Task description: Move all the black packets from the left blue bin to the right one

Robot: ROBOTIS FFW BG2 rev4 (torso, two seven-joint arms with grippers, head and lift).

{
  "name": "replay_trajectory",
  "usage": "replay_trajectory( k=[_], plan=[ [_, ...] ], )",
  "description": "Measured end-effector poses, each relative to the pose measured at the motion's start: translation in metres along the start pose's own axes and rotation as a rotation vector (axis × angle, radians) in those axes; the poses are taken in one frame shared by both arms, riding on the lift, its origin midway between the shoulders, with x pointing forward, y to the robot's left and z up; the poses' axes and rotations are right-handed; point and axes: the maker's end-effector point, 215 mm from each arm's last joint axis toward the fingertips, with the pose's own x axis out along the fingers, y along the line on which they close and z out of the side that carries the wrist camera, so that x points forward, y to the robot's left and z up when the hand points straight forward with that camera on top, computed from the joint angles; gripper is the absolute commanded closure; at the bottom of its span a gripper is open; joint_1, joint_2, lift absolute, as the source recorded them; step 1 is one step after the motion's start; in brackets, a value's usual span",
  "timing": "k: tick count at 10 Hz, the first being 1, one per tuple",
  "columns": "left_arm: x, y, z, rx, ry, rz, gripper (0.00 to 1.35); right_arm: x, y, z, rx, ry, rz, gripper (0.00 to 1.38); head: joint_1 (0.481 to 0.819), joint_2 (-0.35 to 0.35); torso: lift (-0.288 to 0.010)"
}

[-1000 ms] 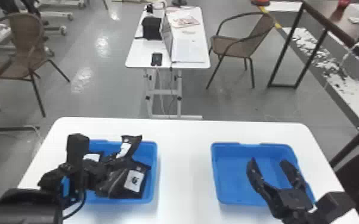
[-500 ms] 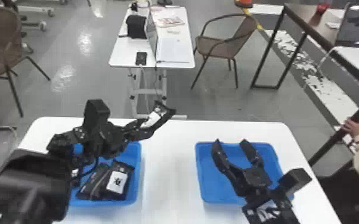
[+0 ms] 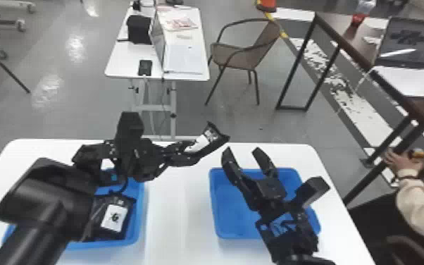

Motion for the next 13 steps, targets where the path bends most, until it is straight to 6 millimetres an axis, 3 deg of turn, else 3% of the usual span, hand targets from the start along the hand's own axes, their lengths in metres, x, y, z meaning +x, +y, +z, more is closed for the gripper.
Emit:
replay_trajectory(
  k=[3,4,5,6,8,11,12,13],
  plan=[
    [0.025,-0.014,0.01,-0.009,-0.021,-0.055,1.2,0.018,0.008,0.004,0.008,-0.012,0.026,0.11,0.695,-0.226,0.0],
    [0.03,-0.019,0.011,-0.016,-0.024,-0.071,1.2,0.022,0.01,0.005,0.01,-0.015,0.033,0.2,0.695,-0.23,0.0],
    [0.034,-0.023,0.012,-0.024,-0.027,-0.082,1.2,0.025,0.012,0.005,0.012,-0.016,0.04,0.77,0.695,-0.233,0.0],
    [0.036,-0.027,0.012,-0.031,-0.029,-0.09,1.2,0.028,0.013,0.004,0.019,-0.01,0.045,1.1,0.695,-0.234,0.0],
    [0.038,-0.028,0.012,-0.037,-0.032,-0.092,1.2,0.027,0.01,-0.004,0.065,0.004,0.033,1.26,0.695,-0.236,0.0],
    [0.038,-0.029,0.012,-0.048,-0.035,-0.091,1.2,0.024,0.007,-0.009,0.094,0.0,0.022,1.27,0.695,-0.239,0.0],
    [0.039,-0.028,0.012,-0.054,-0.038,-0.083,1.06,0.023,0.006,-0.008,0.099,-0.005,0.019,1.27,0.695,-0.24,0.0],
    [0.038,-0.026,0.009,-0.075,-0.04,-0.065,0.6,0.023,0.004,-0.007,0.113,-0.011,0.012,1.27,0.695,-0.24,0.0]
  ],
)
